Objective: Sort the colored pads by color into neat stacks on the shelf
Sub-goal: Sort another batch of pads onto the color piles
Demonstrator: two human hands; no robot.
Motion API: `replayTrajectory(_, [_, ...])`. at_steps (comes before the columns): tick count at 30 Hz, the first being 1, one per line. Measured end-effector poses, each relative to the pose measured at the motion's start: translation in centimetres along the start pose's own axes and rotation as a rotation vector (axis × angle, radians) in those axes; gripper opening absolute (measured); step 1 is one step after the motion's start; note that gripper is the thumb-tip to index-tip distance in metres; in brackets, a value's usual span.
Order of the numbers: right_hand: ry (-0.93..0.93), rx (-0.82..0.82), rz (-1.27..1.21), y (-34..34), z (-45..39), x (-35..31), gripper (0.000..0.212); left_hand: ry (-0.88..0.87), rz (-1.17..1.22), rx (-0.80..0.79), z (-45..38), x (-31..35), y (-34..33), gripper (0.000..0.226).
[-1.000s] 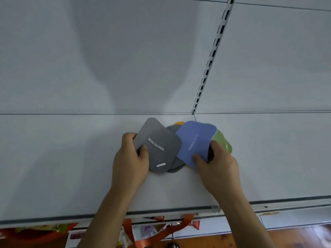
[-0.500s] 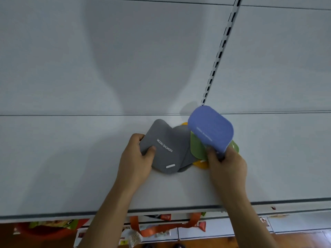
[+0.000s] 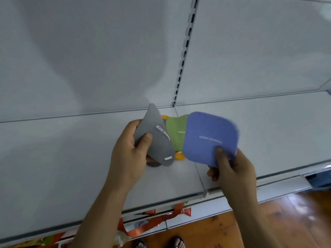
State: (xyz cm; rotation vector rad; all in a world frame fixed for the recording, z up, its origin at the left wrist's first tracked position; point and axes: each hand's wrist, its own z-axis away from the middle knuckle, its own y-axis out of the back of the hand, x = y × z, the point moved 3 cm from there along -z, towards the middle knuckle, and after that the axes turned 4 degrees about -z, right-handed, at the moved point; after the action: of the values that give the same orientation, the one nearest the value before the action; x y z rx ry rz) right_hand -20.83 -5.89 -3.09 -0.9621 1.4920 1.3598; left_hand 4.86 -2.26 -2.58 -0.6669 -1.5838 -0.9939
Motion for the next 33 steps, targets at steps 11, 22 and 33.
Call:
replayTrajectory(11, [-0.064, 0.242, -0.209, 13.6, 0.2, 4.1, 0.021, -0.099, 0.136, -0.350, 4.2, 5.4, -13.3, 0.033])
replayTrajectory(22, [-0.085, 0.395, -0.322, 34.1, -2.3, 12.1, 0.015, -0.296, -0.165, -0.337, 11.9, 10.7, -34.5, 0.023])
replayTrajectory(33, [-0.107, 0.517, -0.372, 46.3, -8.6, 17.2, 0.016, -0.124, 0.027, -0.445, 11.9, 14.1, -52.5, 0.026])
